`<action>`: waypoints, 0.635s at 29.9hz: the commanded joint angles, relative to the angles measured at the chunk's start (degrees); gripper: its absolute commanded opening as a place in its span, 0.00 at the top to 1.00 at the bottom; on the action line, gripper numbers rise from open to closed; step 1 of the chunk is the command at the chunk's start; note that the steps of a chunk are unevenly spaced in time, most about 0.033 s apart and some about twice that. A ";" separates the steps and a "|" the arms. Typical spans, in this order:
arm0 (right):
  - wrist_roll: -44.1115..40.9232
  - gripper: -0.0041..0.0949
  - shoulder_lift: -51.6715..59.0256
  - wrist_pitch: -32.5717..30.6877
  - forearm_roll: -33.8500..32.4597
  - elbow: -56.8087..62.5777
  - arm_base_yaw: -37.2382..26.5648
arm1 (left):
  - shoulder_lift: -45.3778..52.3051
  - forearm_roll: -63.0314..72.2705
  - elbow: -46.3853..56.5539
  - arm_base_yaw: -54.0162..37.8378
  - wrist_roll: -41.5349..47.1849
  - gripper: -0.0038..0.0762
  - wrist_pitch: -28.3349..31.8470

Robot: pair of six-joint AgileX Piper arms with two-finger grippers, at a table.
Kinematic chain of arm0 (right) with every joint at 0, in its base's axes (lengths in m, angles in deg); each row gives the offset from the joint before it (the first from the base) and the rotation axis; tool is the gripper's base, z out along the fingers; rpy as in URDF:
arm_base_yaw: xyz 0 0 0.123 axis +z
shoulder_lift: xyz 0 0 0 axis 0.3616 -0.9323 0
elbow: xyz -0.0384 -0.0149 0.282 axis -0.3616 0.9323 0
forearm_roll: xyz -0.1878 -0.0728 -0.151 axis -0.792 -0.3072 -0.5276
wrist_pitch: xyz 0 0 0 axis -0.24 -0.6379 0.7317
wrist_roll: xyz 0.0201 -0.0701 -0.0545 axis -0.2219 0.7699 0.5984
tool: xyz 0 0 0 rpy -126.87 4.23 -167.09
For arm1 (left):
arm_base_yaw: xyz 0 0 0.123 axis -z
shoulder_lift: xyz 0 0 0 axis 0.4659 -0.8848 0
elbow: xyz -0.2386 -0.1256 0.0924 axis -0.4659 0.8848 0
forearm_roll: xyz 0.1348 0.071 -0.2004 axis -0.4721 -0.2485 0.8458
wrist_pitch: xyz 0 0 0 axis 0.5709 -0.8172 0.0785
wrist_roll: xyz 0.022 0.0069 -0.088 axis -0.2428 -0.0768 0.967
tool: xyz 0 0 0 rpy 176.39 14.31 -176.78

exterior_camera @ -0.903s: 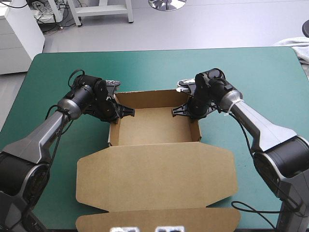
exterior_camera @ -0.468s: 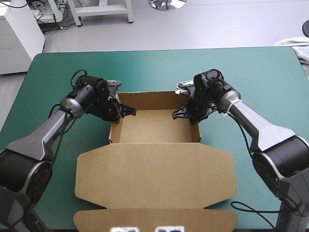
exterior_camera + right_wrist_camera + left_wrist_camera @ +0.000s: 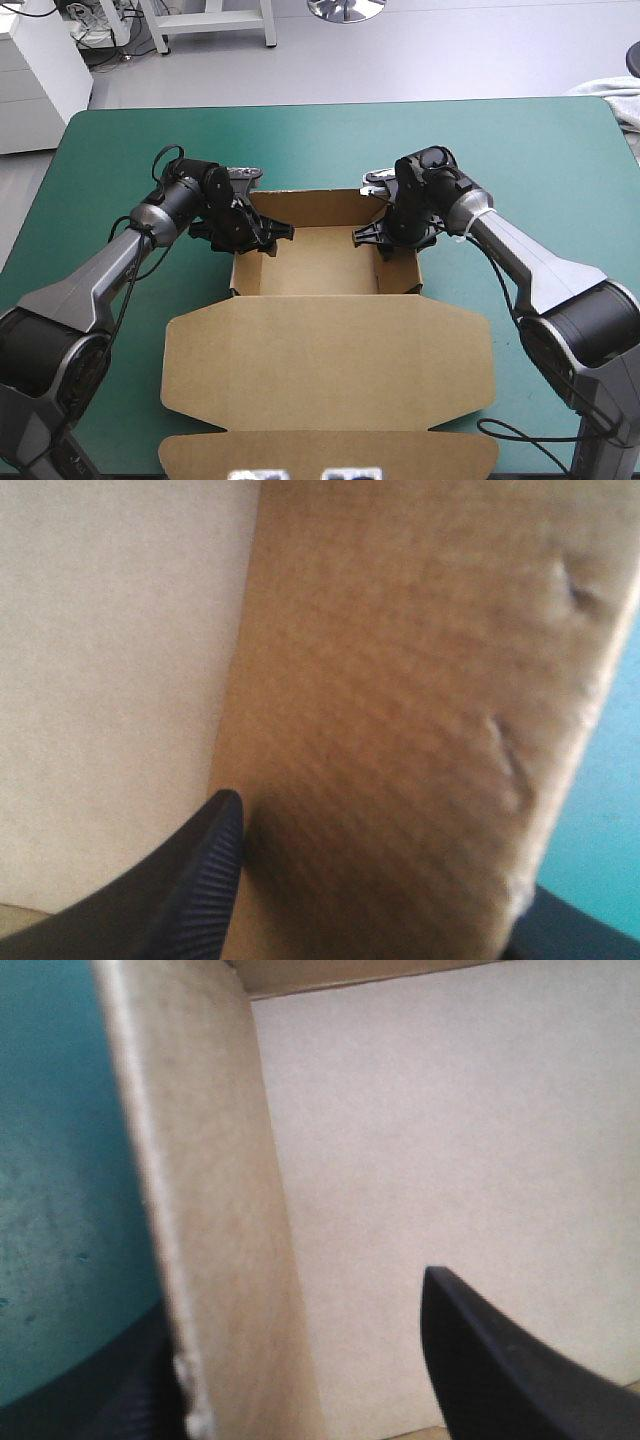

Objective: Fold the box

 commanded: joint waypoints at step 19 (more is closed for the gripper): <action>0.38 0.48 2.84 -1.21 -5.94 -10.85 0.29 | 2.70 -5.26 -6.24 0.42 -0.25 0.33 -0.21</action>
